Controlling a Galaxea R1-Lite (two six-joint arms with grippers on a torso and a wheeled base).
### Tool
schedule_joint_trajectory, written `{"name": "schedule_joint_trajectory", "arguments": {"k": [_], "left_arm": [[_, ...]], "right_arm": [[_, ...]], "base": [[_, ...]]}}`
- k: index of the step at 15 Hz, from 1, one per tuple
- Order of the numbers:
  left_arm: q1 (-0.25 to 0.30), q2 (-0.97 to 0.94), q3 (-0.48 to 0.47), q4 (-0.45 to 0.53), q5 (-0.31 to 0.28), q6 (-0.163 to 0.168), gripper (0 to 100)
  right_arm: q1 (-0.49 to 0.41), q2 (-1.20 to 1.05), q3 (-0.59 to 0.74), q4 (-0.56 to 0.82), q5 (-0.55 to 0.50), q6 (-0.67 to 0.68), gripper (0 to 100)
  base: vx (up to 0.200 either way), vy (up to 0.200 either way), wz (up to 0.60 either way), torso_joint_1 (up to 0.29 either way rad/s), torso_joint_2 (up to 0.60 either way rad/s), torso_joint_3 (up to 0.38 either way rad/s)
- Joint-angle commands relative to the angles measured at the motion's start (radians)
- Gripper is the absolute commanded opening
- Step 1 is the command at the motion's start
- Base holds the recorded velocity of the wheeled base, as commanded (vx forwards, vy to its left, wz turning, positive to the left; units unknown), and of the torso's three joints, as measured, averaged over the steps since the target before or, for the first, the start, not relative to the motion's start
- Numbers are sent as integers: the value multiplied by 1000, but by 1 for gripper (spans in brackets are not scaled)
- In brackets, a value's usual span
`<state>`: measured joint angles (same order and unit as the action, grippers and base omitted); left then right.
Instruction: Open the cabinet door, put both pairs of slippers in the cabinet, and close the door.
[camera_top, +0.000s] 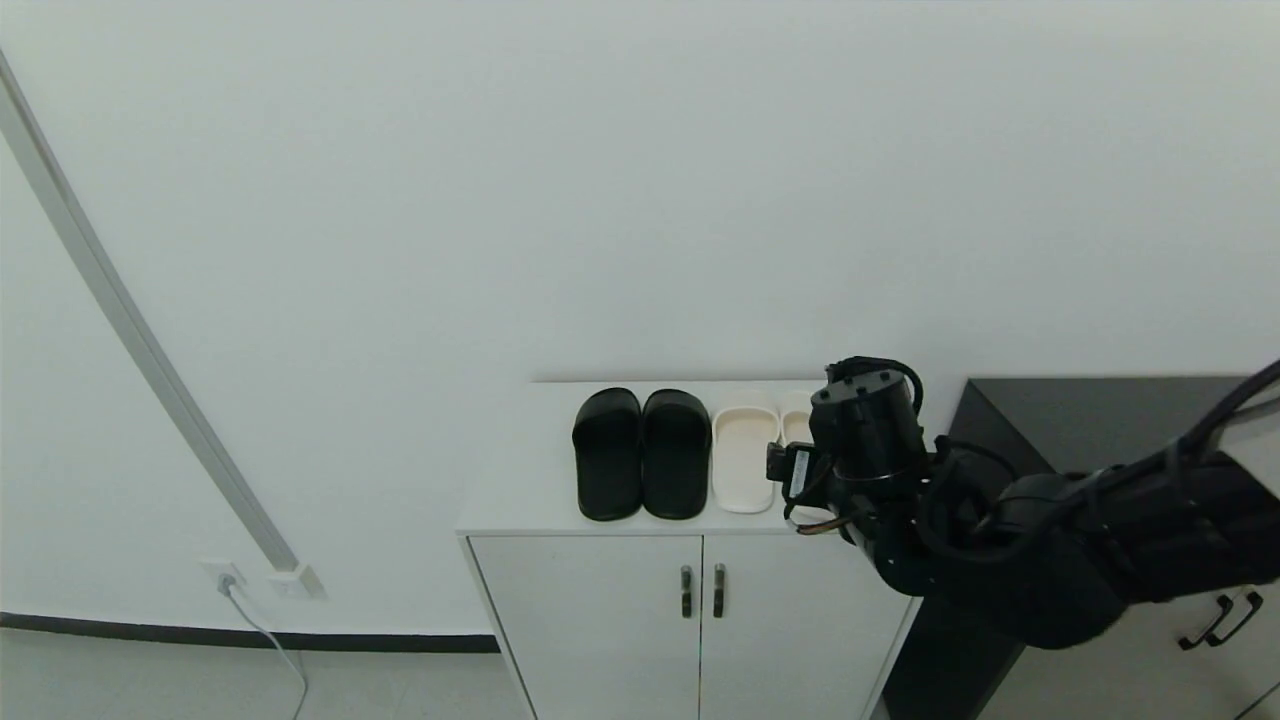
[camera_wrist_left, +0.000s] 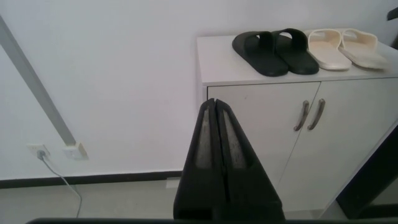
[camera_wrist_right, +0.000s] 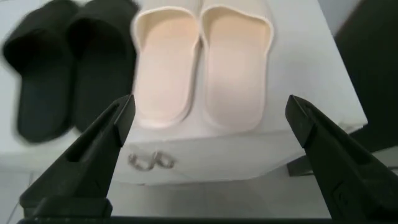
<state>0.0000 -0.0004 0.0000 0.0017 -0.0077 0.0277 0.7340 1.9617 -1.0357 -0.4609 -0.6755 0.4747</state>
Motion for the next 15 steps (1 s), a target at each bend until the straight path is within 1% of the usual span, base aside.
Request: {"name": "schedule_joint_trajectory", "arguments": {"k": [1, 2, 5, 9, 11, 15], "left_arm": [[0, 0, 0, 0, 0, 0, 0], [0, 0, 0, 0, 0, 0, 0], [0, 0, 0, 0, 0, 0, 0], [0, 0, 0, 0, 2, -2, 0], [0, 0, 0, 0, 2, -12, 0], [0, 0, 0, 0, 2, -14, 0]], "right_arm": [[-48, 125, -66, -1, -2, -2, 100], [-54, 135, -75, -1, -2, -2, 100], [-71, 224, -171, -1, -2, -8, 100], [-79, 327, -297, -15, -2, -70, 100], [-93, 371, -362, -16, -2, -87, 100], [-110, 459, -483, -27, 1, -172, 100]], "base": [[0, 0, 0, 0, 0, 0], [0, 0, 0, 0, 0, 0], [0, 0, 0, 0, 0, 0], [0, 0, 0, 0, 0, 0], [0, 0, 0, 0, 0, 0], [0, 0, 0, 0, 0, 0]]}}
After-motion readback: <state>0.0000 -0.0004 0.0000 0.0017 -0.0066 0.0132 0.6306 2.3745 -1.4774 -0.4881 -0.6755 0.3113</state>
